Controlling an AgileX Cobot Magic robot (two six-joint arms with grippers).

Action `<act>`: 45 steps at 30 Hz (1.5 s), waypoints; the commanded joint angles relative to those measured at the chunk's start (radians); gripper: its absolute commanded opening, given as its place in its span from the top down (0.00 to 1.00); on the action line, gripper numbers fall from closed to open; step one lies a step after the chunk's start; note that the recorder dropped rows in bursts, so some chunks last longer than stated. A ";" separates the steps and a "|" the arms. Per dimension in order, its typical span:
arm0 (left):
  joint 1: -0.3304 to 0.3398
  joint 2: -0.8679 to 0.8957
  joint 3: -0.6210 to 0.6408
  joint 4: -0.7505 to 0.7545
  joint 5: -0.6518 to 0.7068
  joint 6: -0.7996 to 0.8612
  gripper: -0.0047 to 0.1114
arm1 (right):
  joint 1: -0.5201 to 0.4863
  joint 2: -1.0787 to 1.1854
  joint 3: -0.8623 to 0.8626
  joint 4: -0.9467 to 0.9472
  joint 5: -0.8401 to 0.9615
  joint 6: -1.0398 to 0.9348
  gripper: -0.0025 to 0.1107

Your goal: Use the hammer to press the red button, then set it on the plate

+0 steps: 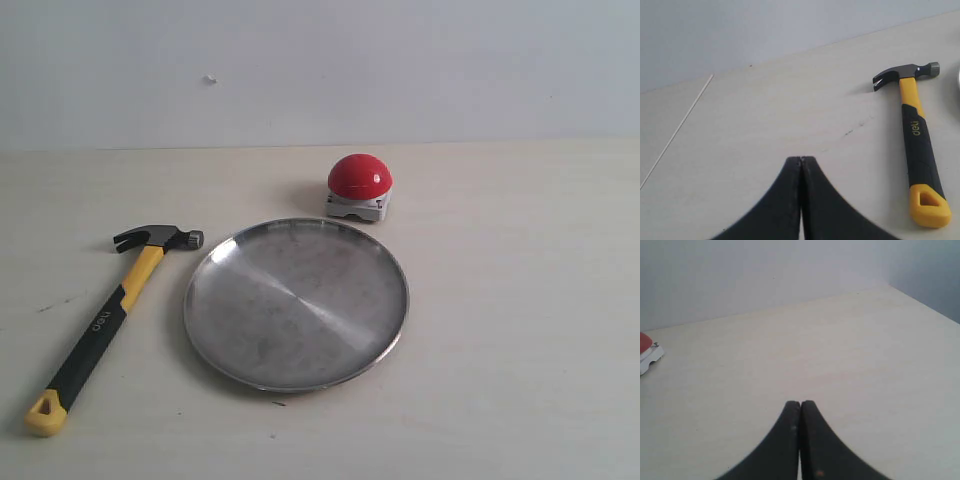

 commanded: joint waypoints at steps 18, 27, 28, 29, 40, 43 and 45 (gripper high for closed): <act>0.000 -0.006 0.003 -0.003 -0.003 -0.006 0.96 | -0.005 -0.005 0.005 0.000 -0.007 0.000 0.98; 0.000 -0.006 0.003 0.085 -0.010 0.022 0.96 | -0.005 -0.005 0.005 0.000 -0.007 0.000 0.98; 0.000 -0.006 0.003 0.085 -0.003 0.022 0.96 | -0.005 -0.005 0.005 0.000 -0.007 0.000 0.98; 0.000 -0.006 0.003 0.085 -0.003 0.022 0.96 | -0.005 -0.005 0.005 0.000 -0.007 0.000 0.98; 0.000 -0.006 0.003 -0.090 -0.145 0.013 0.96 | -0.005 -0.005 0.005 0.000 -0.007 0.000 0.98; 0.000 -0.006 0.003 -0.095 -0.145 0.013 0.96 | -0.005 -0.005 0.005 0.000 -0.007 0.000 0.98; 0.000 -0.006 0.003 -0.143 -0.145 0.013 0.96 | -0.005 -0.005 0.005 0.000 -0.007 0.000 0.98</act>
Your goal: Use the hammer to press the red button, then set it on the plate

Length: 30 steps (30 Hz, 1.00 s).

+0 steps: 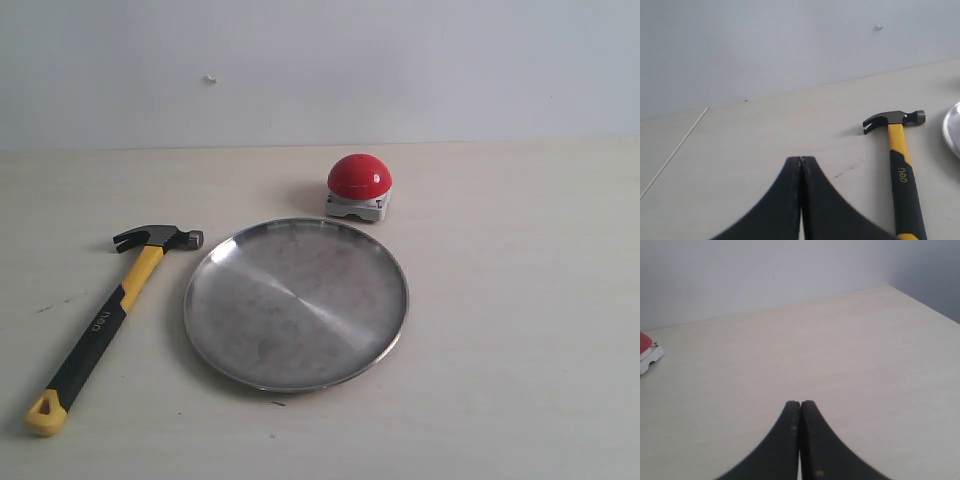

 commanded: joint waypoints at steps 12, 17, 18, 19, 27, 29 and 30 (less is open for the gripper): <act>-0.001 -0.006 0.003 -0.287 -0.047 -0.005 0.96 | -0.005 -0.005 0.005 0.000 -0.007 0.000 0.98; 0.000 -0.006 0.003 -0.549 -0.101 -0.008 0.96 | -0.005 -0.005 0.005 0.000 -0.007 0.000 0.98; 0.000 -0.006 0.003 -0.587 -0.101 -0.008 0.96 | -0.005 -0.005 0.005 0.000 -0.007 0.000 0.98; 0.000 -0.006 0.003 -0.600 -0.103 -0.008 0.96 | -0.005 -0.005 0.005 0.000 -0.007 0.000 0.98; 0.000 -0.006 0.003 -0.726 -0.480 -0.126 0.96 | -0.005 -0.005 0.005 0.000 -0.007 0.000 0.98; 0.000 -0.006 0.003 -0.709 -0.688 -0.204 0.96 | -0.005 -0.005 0.005 0.000 -0.007 0.000 0.98; 0.000 -0.006 0.003 -0.688 -0.787 -0.225 0.96 | -0.005 -0.005 0.005 0.000 -0.007 0.000 0.98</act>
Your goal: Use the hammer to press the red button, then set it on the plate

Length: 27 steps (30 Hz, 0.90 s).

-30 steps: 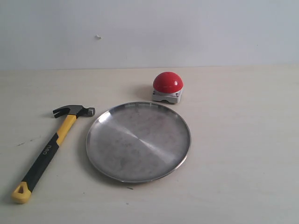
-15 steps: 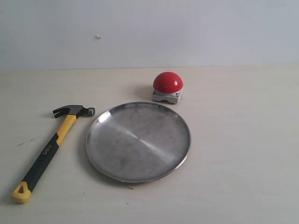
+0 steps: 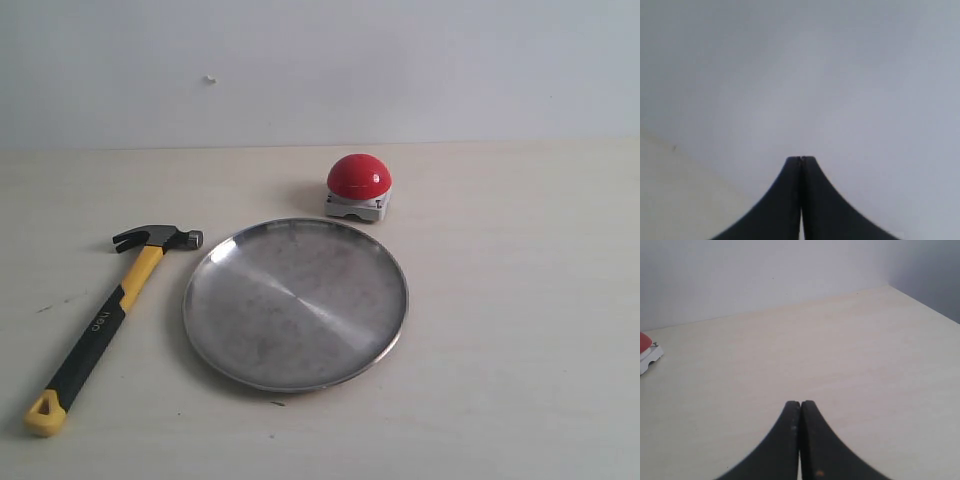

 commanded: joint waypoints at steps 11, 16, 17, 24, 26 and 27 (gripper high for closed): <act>0.000 0.502 -0.444 0.044 -0.369 0.185 0.96 | -0.005 -0.005 0.005 0.000 -0.007 0.000 0.98; -0.001 0.925 -0.721 0.191 0.148 0.203 0.96 | -0.005 -0.005 0.005 0.000 -0.007 0.000 0.98; -0.001 1.000 -0.766 0.201 0.232 0.203 0.96 | -0.005 -0.005 0.005 0.000 -0.007 0.000 0.98; -0.022 1.578 -1.120 0.210 0.922 0.299 0.96 | -0.005 -0.005 0.005 0.000 -0.007 0.000 0.98; -0.047 1.678 -1.178 0.215 1.013 0.299 0.96 | -0.005 -0.005 0.005 0.000 -0.007 0.000 0.98; -0.065 1.740 -1.216 0.222 1.037 0.301 0.96 | -0.005 -0.005 0.005 0.000 -0.007 0.000 0.98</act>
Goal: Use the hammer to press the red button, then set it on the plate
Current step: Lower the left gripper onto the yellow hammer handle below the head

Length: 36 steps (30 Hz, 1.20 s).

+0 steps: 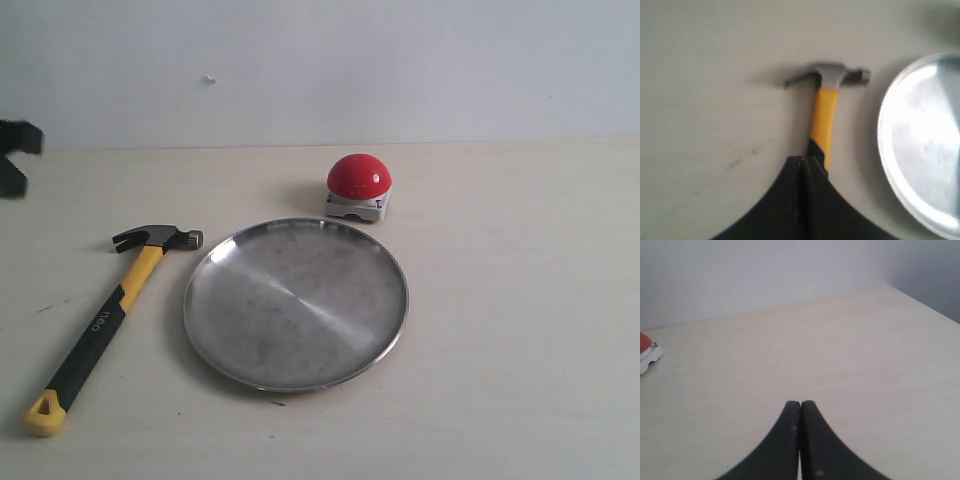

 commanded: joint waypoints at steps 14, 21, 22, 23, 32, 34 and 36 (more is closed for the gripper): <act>-0.245 0.494 -0.371 0.153 0.244 -0.035 0.42 | -0.005 -0.005 0.005 0.000 -0.007 0.000 0.98; -0.243 0.557 -0.437 0.173 0.241 -0.043 0.41 | -0.005 -0.005 0.005 0.000 -0.007 0.000 0.98; -0.243 0.561 -0.439 0.182 0.243 -0.041 0.41 | -0.005 -0.005 0.005 0.000 -0.007 0.000 0.98; -0.243 0.566 -0.444 0.196 0.245 -0.041 0.41 | -0.005 -0.005 0.005 0.000 -0.007 0.000 0.98; -0.243 0.578 -0.446 0.267 0.249 -0.042 0.41 | -0.005 -0.005 0.005 0.000 -0.007 0.000 0.98; -0.243 0.578 -0.446 0.267 0.249 -0.042 0.41 | -0.005 -0.005 0.005 0.000 -0.007 0.000 0.98; -0.243 0.578 -0.446 0.272 0.251 -0.042 0.41 | -0.005 -0.005 0.005 0.000 -0.007 0.000 0.98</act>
